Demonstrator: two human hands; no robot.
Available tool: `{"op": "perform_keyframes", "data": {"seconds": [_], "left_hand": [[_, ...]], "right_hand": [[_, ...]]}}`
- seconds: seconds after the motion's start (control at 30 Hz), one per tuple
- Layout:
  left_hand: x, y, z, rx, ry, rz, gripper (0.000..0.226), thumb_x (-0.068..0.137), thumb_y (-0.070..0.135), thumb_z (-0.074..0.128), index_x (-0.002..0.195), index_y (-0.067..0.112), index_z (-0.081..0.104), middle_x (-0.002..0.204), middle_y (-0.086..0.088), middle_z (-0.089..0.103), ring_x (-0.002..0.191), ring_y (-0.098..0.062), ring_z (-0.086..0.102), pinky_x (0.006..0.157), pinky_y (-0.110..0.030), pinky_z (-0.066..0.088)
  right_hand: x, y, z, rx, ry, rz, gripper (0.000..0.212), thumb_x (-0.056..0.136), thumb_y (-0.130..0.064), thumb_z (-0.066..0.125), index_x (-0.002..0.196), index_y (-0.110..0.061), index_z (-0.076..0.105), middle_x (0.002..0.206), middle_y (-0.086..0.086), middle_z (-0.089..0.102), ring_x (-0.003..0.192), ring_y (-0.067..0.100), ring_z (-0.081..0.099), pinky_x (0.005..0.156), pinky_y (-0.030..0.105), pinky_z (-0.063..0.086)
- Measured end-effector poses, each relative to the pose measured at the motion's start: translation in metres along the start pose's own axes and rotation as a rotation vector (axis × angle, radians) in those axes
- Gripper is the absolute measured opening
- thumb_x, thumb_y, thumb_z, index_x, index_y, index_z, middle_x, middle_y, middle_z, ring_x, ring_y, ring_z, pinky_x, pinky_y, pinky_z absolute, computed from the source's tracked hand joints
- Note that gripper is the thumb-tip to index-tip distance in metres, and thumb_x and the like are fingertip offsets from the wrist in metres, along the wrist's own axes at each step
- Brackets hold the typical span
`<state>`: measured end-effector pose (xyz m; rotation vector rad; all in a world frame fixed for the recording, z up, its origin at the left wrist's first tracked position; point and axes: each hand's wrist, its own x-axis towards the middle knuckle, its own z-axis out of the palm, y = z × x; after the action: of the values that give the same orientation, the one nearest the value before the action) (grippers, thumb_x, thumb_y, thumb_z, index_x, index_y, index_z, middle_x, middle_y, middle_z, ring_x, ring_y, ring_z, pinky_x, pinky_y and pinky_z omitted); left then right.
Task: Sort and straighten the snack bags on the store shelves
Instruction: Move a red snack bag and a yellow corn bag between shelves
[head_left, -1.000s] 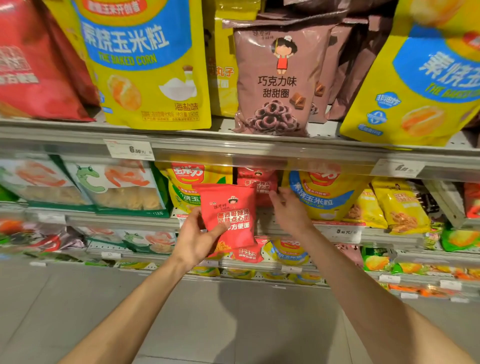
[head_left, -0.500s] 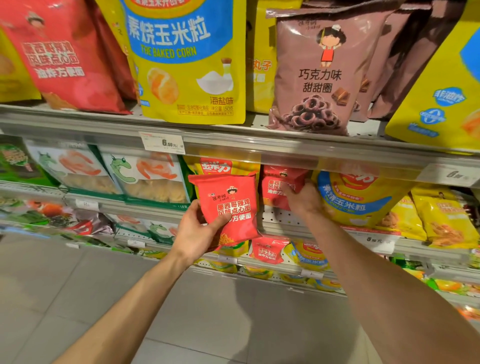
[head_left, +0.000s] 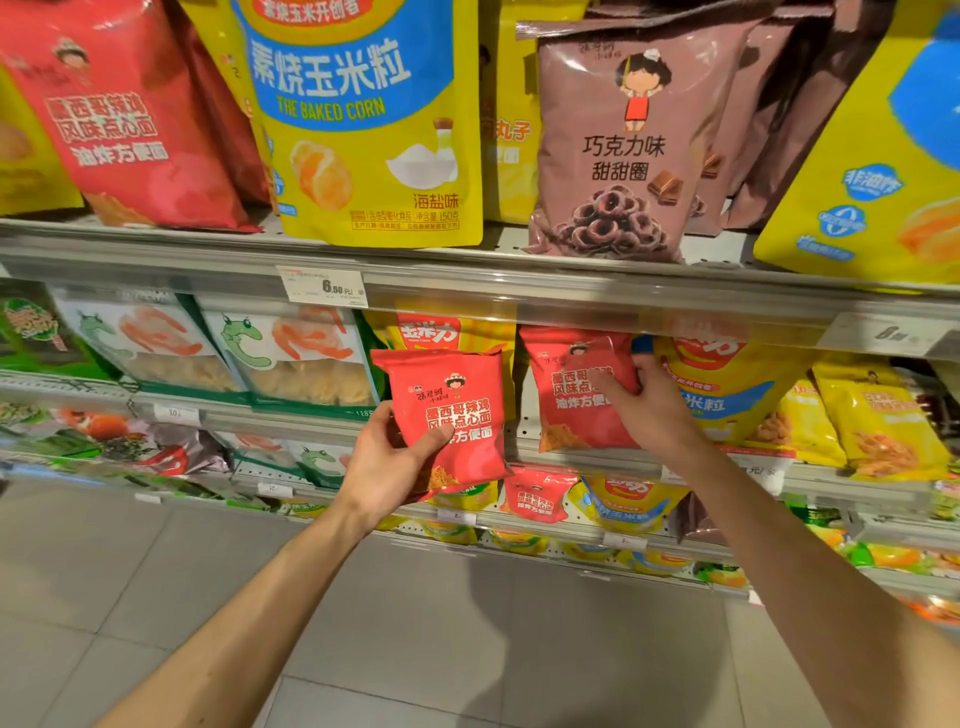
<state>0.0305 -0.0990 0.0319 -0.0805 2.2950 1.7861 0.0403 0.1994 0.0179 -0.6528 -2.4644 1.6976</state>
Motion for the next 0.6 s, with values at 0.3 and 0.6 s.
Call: {"op": "perform_keyframes", "data": {"seconds": [0.3,0.6], "left_hand": [[-0.009,0.001,0.012,-0.068,-0.085,-0.012,0.035,0.093,0.031,0.070,0.125,0.018,0.063,0.113,0.002,0.075,0.102,-0.013,0.073,0.091,-0.032,0.059],[-0.015,0.011,0.038,-0.128,-0.161,-0.049,0.034,0.101,0.034,0.057,0.128,0.014,0.061,0.114,-0.004,0.076,0.096,-0.015,0.074,0.086,-0.029,0.059]], "right_hand": [[-0.070,-0.015,-0.018,0.422,-0.248,0.179,0.037,0.091,-0.040,0.069,0.121,-0.019,0.071,0.110,0.006,0.079,0.101,0.027,0.076,0.092,0.048,0.059],[-0.076,-0.023,0.014,0.699,-0.190,0.318,0.040,0.093,-0.032,0.070,0.127,-0.013,0.066,0.106,0.009,0.079,0.089,0.023,0.076,0.075,0.038,0.062]]}}
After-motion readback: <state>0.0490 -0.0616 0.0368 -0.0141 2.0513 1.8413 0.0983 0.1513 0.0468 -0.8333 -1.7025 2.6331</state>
